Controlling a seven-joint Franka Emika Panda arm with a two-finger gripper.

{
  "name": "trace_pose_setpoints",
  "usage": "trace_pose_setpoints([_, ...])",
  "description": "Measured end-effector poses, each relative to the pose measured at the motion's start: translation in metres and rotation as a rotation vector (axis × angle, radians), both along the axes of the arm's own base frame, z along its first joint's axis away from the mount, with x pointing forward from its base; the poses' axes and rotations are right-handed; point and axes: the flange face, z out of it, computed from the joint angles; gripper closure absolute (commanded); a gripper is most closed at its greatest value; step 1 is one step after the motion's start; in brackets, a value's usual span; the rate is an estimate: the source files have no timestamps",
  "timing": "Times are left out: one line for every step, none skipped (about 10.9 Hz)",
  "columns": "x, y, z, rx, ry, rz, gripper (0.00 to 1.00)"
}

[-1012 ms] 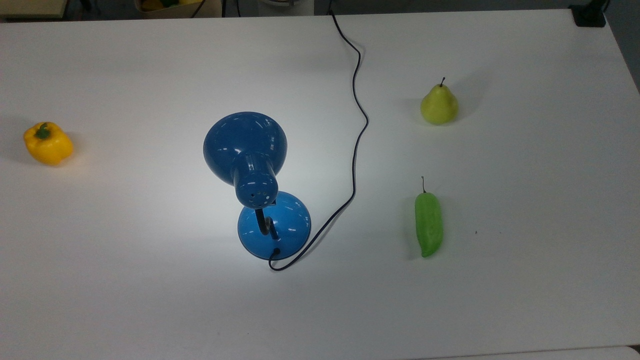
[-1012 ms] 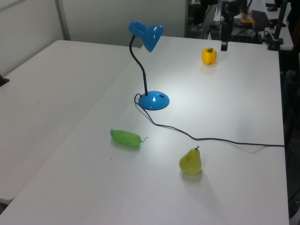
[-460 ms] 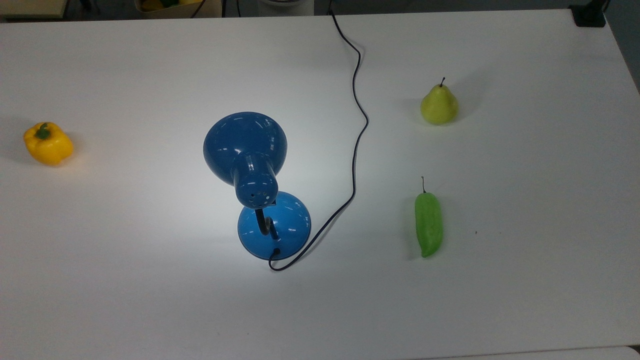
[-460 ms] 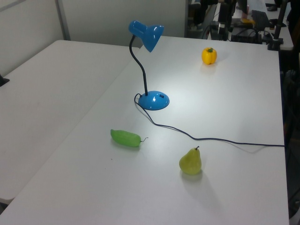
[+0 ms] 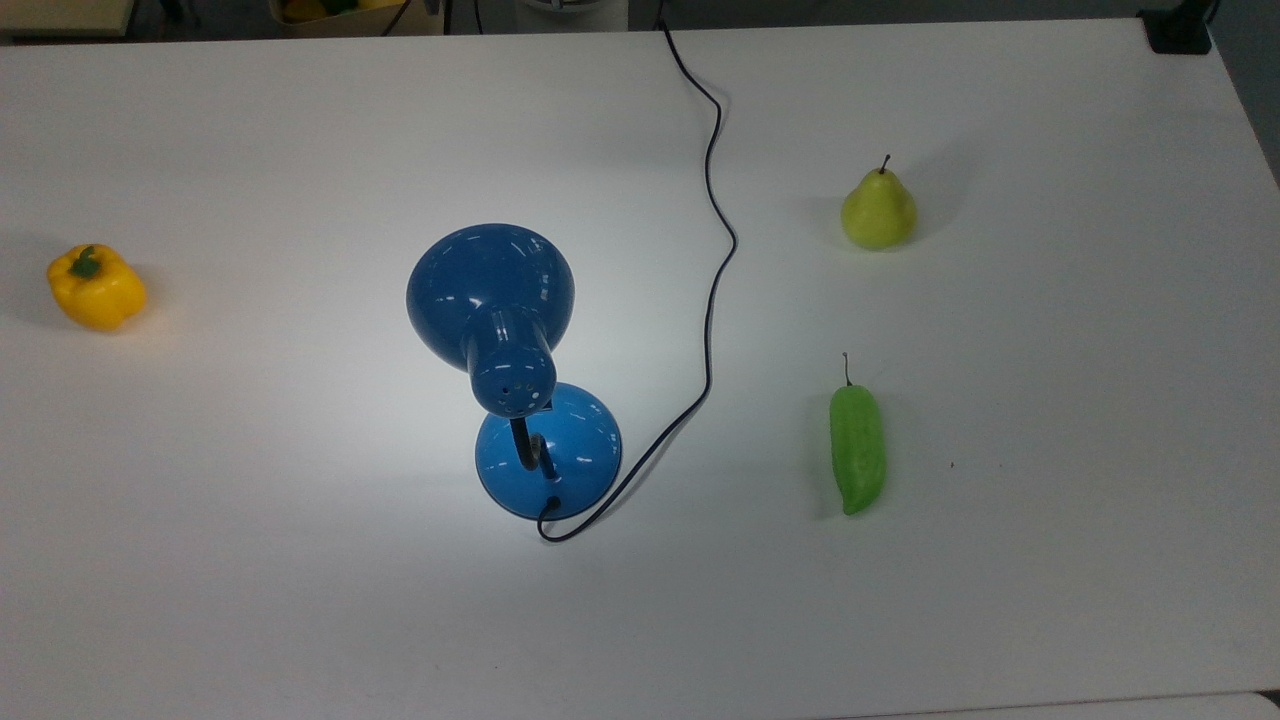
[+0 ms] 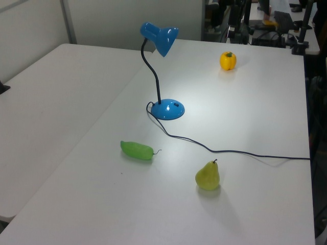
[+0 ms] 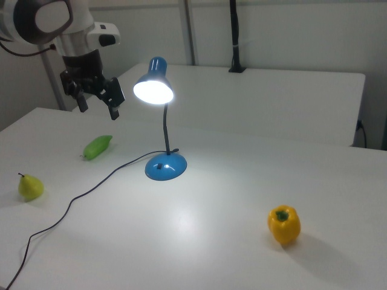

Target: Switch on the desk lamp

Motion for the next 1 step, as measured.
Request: trace_pose_setpoints([0.0000,0.0005,0.0003,0.000,-0.001,0.001,0.00])
